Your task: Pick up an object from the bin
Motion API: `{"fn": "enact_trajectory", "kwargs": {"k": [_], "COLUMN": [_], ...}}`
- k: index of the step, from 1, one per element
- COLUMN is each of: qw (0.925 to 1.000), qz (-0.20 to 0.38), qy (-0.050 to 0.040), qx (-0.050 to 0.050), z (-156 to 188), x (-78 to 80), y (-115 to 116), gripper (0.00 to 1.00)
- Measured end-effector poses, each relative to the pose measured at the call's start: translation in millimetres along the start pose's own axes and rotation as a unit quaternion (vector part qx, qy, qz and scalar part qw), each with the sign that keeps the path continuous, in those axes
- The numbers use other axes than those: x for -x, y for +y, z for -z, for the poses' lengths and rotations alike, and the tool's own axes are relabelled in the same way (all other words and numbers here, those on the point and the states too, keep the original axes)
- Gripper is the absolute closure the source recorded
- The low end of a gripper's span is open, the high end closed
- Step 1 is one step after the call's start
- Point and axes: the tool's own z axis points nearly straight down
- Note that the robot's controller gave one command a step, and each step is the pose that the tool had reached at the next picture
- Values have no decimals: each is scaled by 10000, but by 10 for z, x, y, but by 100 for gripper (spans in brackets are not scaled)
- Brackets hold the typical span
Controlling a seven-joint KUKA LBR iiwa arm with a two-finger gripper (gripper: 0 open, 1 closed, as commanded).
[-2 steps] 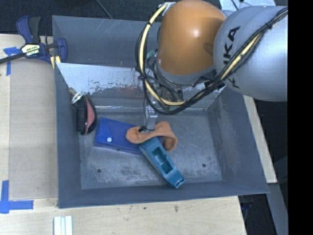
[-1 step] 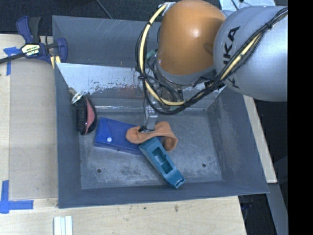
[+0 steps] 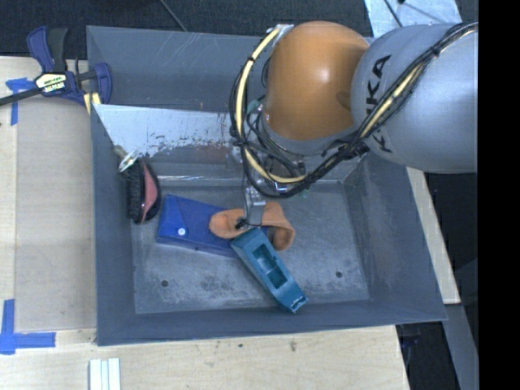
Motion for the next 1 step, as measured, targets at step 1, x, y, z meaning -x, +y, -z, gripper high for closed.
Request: {"fn": "enact_trajectory", "kwargs": {"k": [1], "qw": [9999], "qz": [101], "qy": [18], "qx": [-8], "z": [-152], "x": [-26], "y": [-58], "gripper": [0]}}
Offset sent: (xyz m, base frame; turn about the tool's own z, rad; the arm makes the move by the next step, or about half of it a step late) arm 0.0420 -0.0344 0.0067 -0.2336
